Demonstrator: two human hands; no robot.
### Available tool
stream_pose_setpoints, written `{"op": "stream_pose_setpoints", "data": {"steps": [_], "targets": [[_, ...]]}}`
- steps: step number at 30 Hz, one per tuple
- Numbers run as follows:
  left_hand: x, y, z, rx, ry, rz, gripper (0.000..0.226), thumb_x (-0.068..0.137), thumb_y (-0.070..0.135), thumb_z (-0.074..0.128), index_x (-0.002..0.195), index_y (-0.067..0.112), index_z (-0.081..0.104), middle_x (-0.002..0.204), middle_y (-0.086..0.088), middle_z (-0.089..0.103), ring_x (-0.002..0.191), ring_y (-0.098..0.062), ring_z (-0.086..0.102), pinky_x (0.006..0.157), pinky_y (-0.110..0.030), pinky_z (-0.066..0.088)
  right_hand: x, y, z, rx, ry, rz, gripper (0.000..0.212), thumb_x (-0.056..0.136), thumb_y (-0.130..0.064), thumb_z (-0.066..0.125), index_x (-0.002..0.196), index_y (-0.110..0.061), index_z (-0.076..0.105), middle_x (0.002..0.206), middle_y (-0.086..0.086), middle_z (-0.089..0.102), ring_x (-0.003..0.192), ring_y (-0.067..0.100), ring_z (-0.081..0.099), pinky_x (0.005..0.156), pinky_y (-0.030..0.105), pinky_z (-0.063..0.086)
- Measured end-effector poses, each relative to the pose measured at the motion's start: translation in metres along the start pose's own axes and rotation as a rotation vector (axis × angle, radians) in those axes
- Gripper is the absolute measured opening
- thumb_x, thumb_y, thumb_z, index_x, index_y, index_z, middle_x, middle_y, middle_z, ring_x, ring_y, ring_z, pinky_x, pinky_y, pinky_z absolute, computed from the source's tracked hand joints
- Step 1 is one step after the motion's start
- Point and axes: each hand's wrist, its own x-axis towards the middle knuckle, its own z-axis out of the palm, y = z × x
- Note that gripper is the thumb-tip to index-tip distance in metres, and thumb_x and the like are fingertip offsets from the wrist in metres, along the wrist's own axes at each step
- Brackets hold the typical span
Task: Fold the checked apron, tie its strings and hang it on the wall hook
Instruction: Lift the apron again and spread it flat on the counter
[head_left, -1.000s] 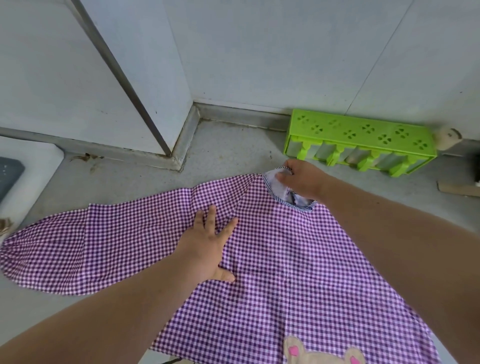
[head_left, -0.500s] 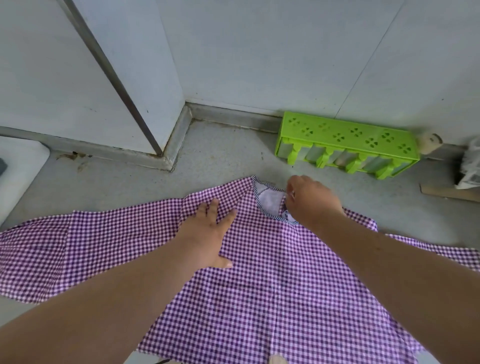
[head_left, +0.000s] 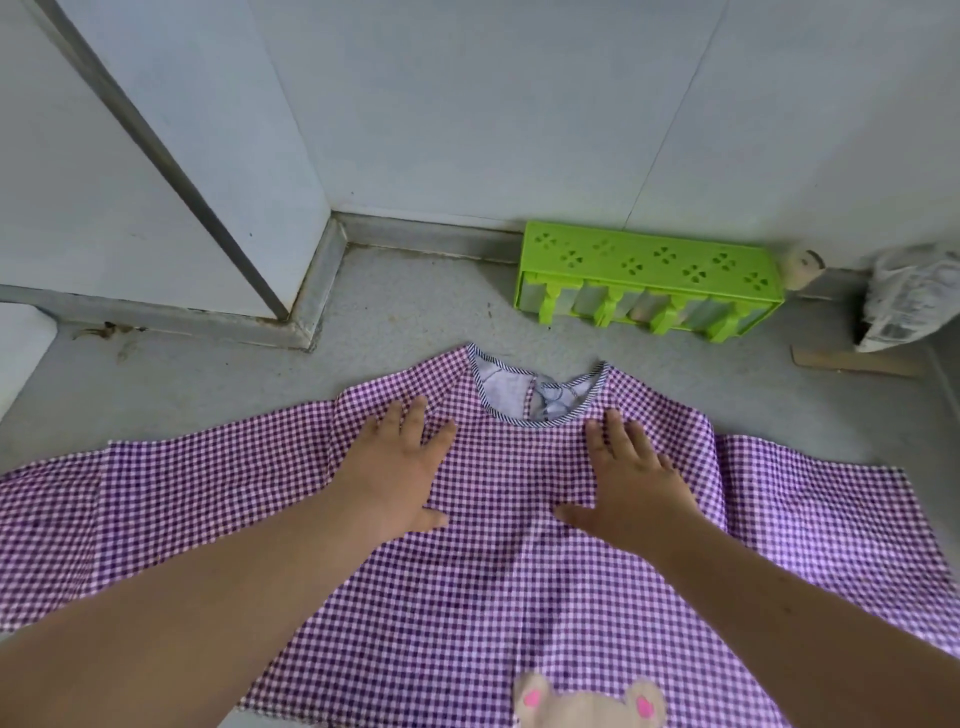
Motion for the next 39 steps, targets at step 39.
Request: {"op": "stream_pose_setpoints", "data": {"steps": [39], "targets": [[-0.086, -0.111, 0.065, -0.235, 0.122, -0.181, 0.079, 0.097, 0.067, 0.05, 0.164, 0.036, 0.022, 0.173, 0.0, 0.02, 0.158, -0.025, 0.024, 0.128, -0.046, 0.025, -0.009, -0.17, 0.007, -0.152, -0.091, -0.207, 0.126, 0.075, -0.073, 0.074, 0.16, -0.04, -0.013, 0.169, 0.017, -0.02, 0.155, 0.049, -0.008, 0.116, 0.068, 0.029]]}}
